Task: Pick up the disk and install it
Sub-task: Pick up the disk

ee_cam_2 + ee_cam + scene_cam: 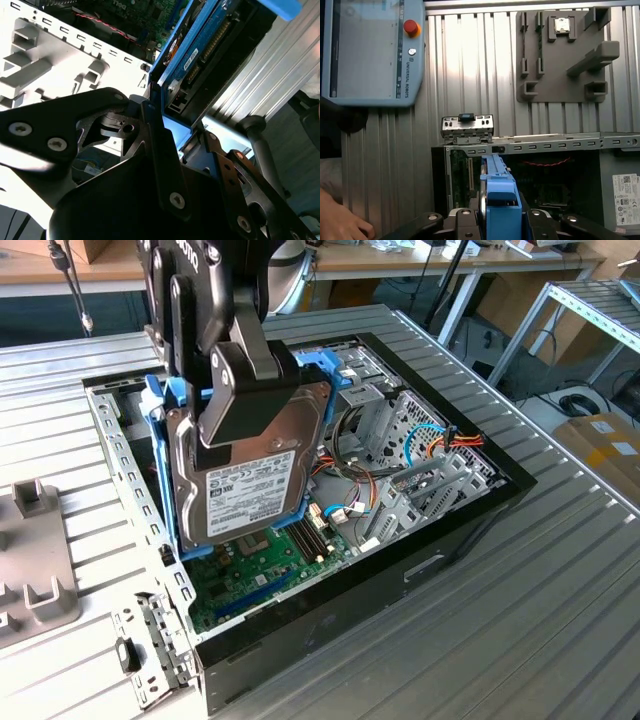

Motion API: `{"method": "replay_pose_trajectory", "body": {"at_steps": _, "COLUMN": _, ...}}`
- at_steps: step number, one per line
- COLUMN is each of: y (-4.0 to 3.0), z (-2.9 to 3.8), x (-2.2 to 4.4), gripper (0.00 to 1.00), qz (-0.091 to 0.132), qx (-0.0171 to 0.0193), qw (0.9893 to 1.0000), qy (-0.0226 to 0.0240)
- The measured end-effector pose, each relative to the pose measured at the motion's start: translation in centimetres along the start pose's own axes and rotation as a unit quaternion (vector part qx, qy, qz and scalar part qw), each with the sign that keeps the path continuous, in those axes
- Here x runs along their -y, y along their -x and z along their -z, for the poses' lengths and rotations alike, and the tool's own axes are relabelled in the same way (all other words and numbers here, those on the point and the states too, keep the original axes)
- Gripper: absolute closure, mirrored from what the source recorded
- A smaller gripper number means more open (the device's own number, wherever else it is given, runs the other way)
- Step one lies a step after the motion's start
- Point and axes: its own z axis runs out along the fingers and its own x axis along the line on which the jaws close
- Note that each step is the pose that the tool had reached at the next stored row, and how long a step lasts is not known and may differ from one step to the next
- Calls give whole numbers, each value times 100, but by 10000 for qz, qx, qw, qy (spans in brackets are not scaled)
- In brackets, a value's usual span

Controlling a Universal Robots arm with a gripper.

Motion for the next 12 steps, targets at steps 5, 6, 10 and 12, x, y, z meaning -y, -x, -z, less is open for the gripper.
{"method": "replay_pose_trajectory", "body": {"at_steps": 5, "y": -9, "z": 0, "x": 6, "gripper": 63, "qz": 0, "qx": 0, "qw": 10000, "qy": 0}}
{"method": "replay_pose_trajectory", "body": {"at_steps": 6, "y": -12, "z": 0, "x": 8, "gripper": 63, "qz": 0, "qx": 0, "qw": 10000, "qy": 0}}
{"method": "replay_pose_trajectory", "body": {"at_steps": 10, "y": -18, "z": 0, "x": 13, "gripper": 63, "qz": 0, "qx": 0, "qw": 10000, "qy": 0}}
{"method": "replay_pose_trajectory", "body": {"at_steps": 12, "y": -21, "z": 0, "x": 16, "gripper": 63, "qz": 0, "qx": 0, "qw": 10000, "qy": 0}}
